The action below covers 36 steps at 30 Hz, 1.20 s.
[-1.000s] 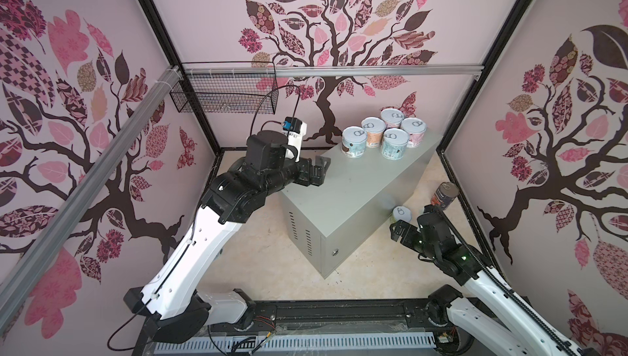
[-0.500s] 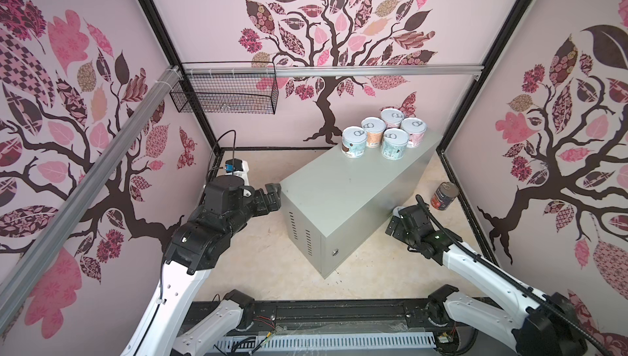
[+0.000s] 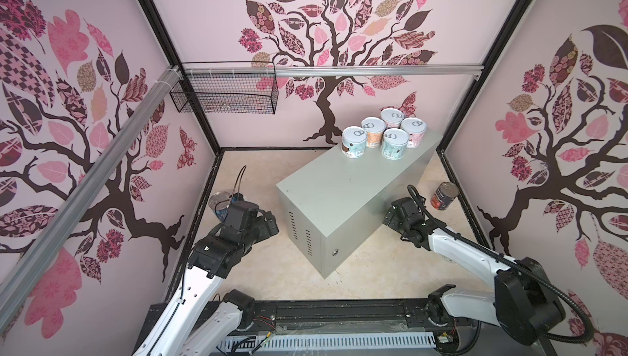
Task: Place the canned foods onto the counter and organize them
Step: 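Close the right gripper around the green-labelled can on the floor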
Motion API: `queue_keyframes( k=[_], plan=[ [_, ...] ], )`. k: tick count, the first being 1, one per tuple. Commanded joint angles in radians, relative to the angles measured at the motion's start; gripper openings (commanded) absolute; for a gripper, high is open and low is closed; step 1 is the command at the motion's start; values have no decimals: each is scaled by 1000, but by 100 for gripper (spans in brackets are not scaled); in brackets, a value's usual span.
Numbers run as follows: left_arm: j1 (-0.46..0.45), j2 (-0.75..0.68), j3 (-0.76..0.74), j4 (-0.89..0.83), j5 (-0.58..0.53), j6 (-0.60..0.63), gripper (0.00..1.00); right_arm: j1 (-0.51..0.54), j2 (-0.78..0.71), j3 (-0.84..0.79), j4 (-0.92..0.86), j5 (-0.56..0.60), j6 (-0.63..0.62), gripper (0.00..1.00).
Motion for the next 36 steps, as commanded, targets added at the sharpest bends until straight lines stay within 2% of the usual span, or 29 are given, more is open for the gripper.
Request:
queue_keyframes(
  k=[1, 15, 27, 36],
  plan=[
    [3, -11, -46, 38, -21, -27, 98, -30, 35, 5, 46, 32, 18, 100],
    [3, 64, -69, 65, 0, -18, 98, -141, 132, -9, 83, 20, 29, 100],
    [4, 76, -71, 70, 0, -11, 98, -160, 29, -36, 9, 67, 54, 100],
    [3, 83, -70, 74, -1, -10, 98, -164, 15, 15, 46, 16, -54, 100]
  ],
)
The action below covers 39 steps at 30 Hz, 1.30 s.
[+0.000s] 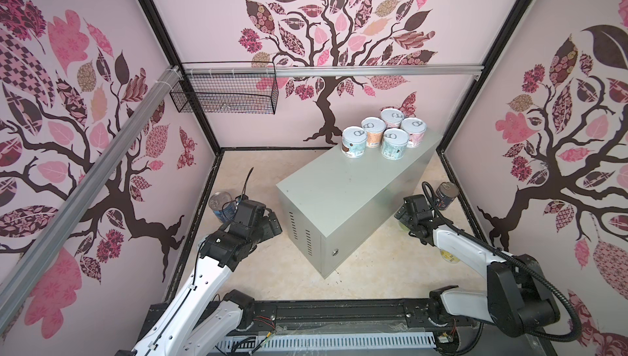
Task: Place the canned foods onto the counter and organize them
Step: 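Close the right gripper around the green-labelled can on the floor, then lift the green-labelled can with the right gripper up toward the box top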
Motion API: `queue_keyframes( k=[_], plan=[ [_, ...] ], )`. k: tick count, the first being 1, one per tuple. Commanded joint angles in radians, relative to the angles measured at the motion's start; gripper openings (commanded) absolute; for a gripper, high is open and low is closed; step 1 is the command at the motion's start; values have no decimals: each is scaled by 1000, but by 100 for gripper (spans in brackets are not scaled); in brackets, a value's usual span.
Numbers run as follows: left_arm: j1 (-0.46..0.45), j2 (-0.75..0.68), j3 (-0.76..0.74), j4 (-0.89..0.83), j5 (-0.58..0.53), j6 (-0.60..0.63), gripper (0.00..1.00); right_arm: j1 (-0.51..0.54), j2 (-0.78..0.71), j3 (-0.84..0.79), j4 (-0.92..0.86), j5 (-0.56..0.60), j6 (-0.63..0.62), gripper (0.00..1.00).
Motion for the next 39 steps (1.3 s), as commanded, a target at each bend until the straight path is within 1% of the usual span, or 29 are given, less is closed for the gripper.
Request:
queue_keyframes(
  k=[1, 13, 20, 25, 29, 34, 39],
  plan=[
    [3, 1, -24, 18, -2, 9, 98, -7, -4, 48, -21, -13, -59, 100],
    [7, 23, -21, 23, 5, 15, 98, -22, 120, 94, -15, -30, -78, 100],
    [7, 31, -22, 25, 9, 20, 98, -51, 141, 55, 29, -43, -82, 100],
    [8, 35, -21, 27, 11, 22, 98, -52, 165, 40, 60, -37, -104, 89],
    [9, 34, -21, 28, 11, 21, 98, -51, 175, 37, 70, -29, -121, 85],
    [11, 35, -22, 31, 13, 23, 98, -52, 166, 30, 75, -34, -133, 77],
    [13, 33, -24, 31, 16, 23, 98, -52, 129, 17, 80, -62, -151, 63]
  ],
)
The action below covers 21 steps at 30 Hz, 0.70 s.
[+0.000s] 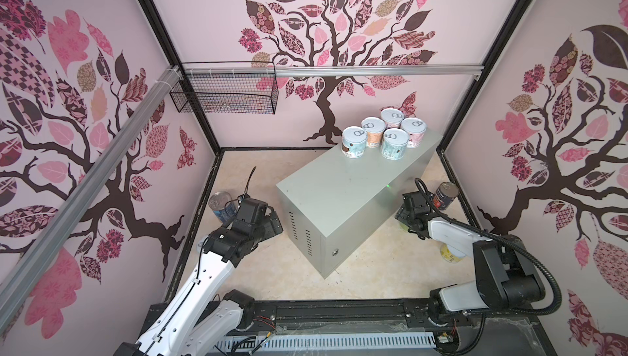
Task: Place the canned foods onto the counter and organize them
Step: 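Lift the green-labelled can with the right gripper up toward the box top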
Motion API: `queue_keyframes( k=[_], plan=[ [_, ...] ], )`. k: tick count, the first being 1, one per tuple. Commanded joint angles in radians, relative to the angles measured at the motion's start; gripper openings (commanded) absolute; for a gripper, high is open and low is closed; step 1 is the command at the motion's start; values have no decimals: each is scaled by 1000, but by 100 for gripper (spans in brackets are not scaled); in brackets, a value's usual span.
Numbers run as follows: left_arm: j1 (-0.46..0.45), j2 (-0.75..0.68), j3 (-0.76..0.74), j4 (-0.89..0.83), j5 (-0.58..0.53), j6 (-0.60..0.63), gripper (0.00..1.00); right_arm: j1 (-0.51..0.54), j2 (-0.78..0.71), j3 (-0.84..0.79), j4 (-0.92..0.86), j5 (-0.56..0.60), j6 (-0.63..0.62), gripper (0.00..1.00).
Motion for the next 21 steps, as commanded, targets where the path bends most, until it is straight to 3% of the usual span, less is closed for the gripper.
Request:
queue_keyframes(
  k=[1, 13, 21],
  plan=[
    [6, -3, -24, 21, 8, 16, 98, -6, -26, -19, -9, -31, -14, 62],
    [8, -37, -29, 25, 20, 19, 98, -7, -194, -23, -79, -113, -63, 61],
    [8, -99, -29, 30, 95, 36, 98, -6, -339, -7, -178, -193, -96, 62]
  ],
)
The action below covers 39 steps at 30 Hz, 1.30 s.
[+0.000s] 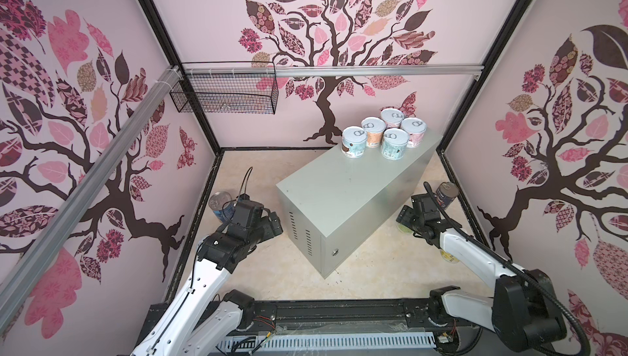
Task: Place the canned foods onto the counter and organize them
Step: 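Lift the green-labelled can with the right gripper up toward the box top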
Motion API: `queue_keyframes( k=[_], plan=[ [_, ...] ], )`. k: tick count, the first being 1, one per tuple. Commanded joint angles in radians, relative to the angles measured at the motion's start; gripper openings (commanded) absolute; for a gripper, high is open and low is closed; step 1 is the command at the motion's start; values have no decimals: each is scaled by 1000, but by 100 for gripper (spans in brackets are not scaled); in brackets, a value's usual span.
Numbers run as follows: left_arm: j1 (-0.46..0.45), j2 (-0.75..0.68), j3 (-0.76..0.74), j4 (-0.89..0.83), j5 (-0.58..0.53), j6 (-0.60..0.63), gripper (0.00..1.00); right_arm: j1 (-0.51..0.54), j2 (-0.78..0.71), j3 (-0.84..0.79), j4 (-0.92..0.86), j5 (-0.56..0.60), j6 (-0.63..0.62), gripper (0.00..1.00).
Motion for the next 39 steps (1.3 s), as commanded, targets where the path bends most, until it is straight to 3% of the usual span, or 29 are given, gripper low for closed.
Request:
queue_keyframes(
  k=[1, 20, 39],
  plan=[
    [6, -37, -27, 21, 42, 16, 98, -3, -94, 31, -55, -42, -28, 62],
    [6, -177, 54, -61, 91, 79, 98, -1, -375, 220, -397, -221, -140, 63],
    [6, -95, 250, -125, 39, 153, 98, 11, -384, 549, -604, -406, -261, 64]
  ],
)
